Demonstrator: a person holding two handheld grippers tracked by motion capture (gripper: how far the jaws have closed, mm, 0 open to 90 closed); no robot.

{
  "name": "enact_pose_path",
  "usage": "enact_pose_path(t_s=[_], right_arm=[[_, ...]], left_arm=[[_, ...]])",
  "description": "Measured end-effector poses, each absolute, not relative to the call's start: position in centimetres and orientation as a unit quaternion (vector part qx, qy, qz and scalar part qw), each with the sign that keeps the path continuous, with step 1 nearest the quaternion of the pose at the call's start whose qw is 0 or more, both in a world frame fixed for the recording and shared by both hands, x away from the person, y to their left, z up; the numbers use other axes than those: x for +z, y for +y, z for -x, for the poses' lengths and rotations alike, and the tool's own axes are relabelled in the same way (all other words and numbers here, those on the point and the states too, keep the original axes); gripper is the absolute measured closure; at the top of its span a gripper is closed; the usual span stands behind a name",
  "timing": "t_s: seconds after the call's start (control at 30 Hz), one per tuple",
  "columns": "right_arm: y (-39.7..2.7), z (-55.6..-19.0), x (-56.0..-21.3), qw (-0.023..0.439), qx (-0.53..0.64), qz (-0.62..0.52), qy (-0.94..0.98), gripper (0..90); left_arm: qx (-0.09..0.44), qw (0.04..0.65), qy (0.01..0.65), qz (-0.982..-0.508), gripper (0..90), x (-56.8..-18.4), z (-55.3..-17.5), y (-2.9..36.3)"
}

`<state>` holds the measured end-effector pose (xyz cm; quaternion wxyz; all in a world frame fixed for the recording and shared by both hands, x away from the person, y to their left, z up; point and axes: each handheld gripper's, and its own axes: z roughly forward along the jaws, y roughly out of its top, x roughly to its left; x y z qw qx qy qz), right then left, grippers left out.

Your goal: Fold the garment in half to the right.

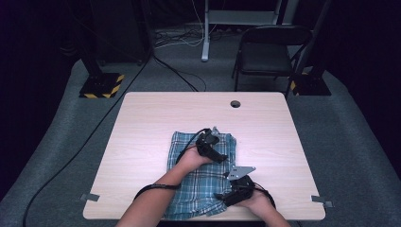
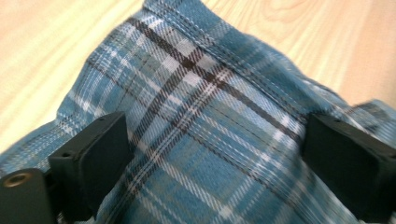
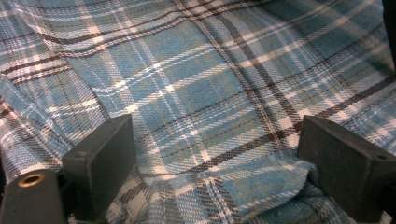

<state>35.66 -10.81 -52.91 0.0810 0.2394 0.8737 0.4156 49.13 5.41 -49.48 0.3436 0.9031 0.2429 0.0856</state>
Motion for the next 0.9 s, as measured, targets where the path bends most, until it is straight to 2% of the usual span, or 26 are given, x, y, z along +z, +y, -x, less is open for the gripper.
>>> enact_pose_path(t_s=[0.27, 0.43, 0.57, 0.67, 0.9], right_arm=[[-10.8, -35.9, -52.7, 0.073, 0.407, -0.236, 0.879, 10.8], [-10.9, -36.5, -52.3, 0.052, 0.397, -0.227, 0.888, 10.9], [-10.7, -36.9, -52.0, 0.038, 0.381, -0.222, 0.897, 11.7], [-10.7, -37.6, -51.0, 0.024, 0.361, -0.219, 0.906, 17.9], [-10.6, -39.2, -49.5, 0.096, 0.408, -0.237, 0.876, 13.8]], left_arm=[[0.1, 0.337, 0.239, -0.905, 9.6, -47.9, -47.3, 10.4], [0.095, 0.31, 0.285, -0.902, 10.0, -49.2, -47.8, 13.8], [0.099, 0.301, 0.294, -0.902, 9.6, -51.2, -47.7, 14.3], [0.115, 0.306, 0.295, -0.898, 9.0, -51.2, -47.4, 14.3], [0.135, 0.32, 0.262, -0.9, 9.9, -49.1, -45.0, 15.1]])
